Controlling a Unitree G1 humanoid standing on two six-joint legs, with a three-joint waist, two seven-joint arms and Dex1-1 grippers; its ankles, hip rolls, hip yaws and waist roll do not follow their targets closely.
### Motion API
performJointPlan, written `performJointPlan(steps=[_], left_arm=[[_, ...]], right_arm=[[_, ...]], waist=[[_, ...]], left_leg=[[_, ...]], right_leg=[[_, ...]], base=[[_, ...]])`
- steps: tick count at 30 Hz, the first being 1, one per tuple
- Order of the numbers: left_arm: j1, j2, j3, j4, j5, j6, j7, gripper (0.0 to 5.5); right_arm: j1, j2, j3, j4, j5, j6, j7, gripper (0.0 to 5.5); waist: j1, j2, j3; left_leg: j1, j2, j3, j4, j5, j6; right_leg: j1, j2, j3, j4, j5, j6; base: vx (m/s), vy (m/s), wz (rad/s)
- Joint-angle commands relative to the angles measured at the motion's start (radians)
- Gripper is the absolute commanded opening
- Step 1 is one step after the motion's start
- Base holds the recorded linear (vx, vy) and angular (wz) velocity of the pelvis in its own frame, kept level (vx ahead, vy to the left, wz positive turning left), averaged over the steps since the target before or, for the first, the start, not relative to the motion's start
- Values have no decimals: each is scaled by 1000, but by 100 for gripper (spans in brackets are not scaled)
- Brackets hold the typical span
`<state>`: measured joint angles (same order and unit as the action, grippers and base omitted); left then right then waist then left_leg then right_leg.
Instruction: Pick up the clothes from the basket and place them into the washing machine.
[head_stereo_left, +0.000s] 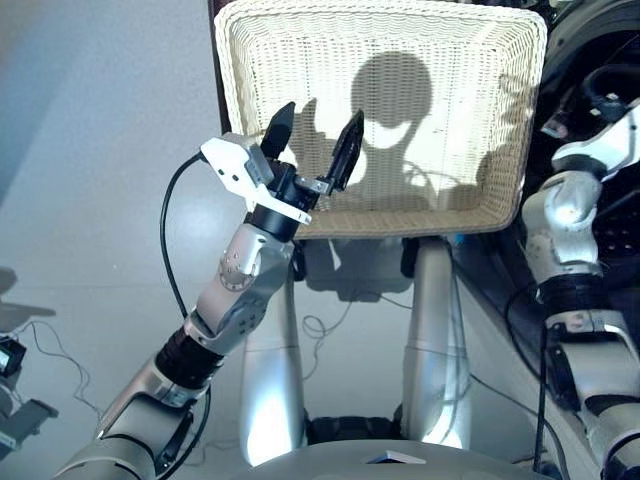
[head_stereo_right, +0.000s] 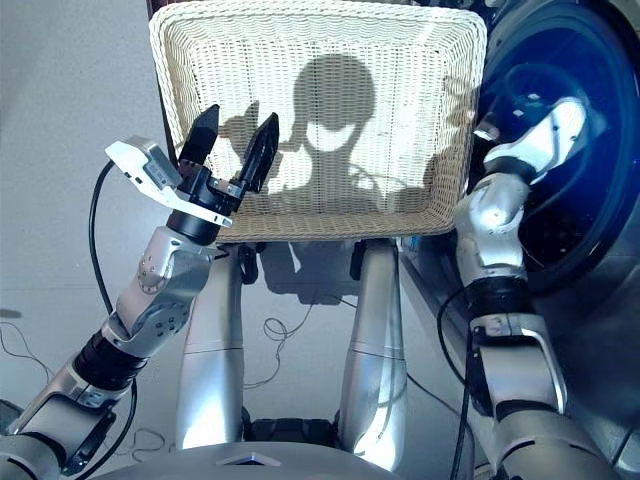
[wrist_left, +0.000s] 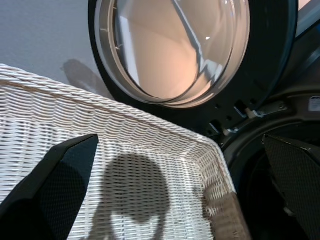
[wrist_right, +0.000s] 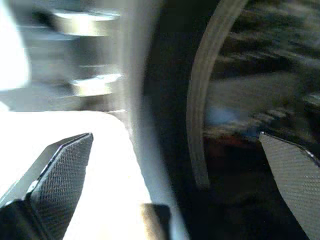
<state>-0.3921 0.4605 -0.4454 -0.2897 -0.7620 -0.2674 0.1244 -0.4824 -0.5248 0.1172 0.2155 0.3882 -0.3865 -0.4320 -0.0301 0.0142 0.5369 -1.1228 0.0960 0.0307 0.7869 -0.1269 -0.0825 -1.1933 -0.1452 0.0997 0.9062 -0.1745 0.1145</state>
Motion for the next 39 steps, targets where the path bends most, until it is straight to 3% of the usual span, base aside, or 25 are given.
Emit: performJointPlan(steps=[1,6,11,14,18,20,21,24,28,32,38,39], left_arm=[[21,26,41,-79,67,-52,-36,550],[51,18,47,-35,80,-47,-60,550],[105,3,65,130,129,-39,-119,550],[138,5,78,263,217,-52,-157,550],[192,-28,115,433,225,-48,-196,550],[240,-59,146,631,308,-59,-213,550],[240,-59,146,631,308,-59,-213,550],[302,-132,213,868,293,-39,-226,550],[357,-135,258,1015,352,-32,-240,550],[396,-140,281,1117,390,-17,-250,550],[429,-184,350,1388,516,26,-200,550],[429,-184,349,1388,516,25,-200,550]], right_arm=[[41,9,3,-153,24,-95,114,550],[97,33,46,-177,135,-93,235,550],[202,32,103,-116,157,-48,339,550],[243,32,124,-48,159,-21,393,550],[285,49,155,71,180,27,465,550],[325,50,163,212,114,46,491,550],[324,50,163,212,114,46,491,550],[398,80,154,340,36,82,517,550],[435,55,214,437,-160,116,536,550],[471,81,197,555,-198,140,543,550],[512,198,101,862,-197,188,510,550],[512,198,101,862,-197,188,510,550]], waist=[[-13,-20,-17],[-18,-21,-17],[-29,-31,-17],[-29,-41,-17],[-25,-49,-17],[-22,-47,-41],[-22,-47,-42],[-20,-39,-113],[-17,-38,-177],[-18,-38,-234],[-31,-39,-378],[-31,-39,-377]], left_leg=[[40,6,40,20,-39,28],[106,6,45,-39,-15,24],[338,-16,48,-186,19,16],[487,-24,50,-284,40,8],[640,-23,62,-393,68,3],[760,-18,68,-478,91,-5],[760,-18,68,-482,95,-5],[875,-7,78,-580,125,-16],[978,-3,82,-666,153,-24],[1041,-3,92,-712,165,-23],[1176,-15,127,-852,189,-21],[1178,-15,127,-854,189,-21]], right_leg=[[66,46,-42,-112,69,-22],[129,40,-46,-154,83,-21],[354,34,-63,-272,105,-10],[500,41,-77,-359,118,0],[647,48,-81,-460,143,13],[768,49,-91,-536,158,25],[768,50,-91,-540,162,25],[868,48,-99,-618,172,33],[955,53,-96,-691,186,37],[1018,53,-98,-742,198,41],[1153,25,-96,-902,260,64],[1154,25,-96,-903,260,64]], base=[[0,0,0],[0,0,0],[109,-31,-49],[143,-5,-73],[140,-13,-105],[151,-14,-124],[141,0,-106],[165,-11,-32],[125,-32,3],[127,-12,15],[134,15,-38],[114,18,-73]])
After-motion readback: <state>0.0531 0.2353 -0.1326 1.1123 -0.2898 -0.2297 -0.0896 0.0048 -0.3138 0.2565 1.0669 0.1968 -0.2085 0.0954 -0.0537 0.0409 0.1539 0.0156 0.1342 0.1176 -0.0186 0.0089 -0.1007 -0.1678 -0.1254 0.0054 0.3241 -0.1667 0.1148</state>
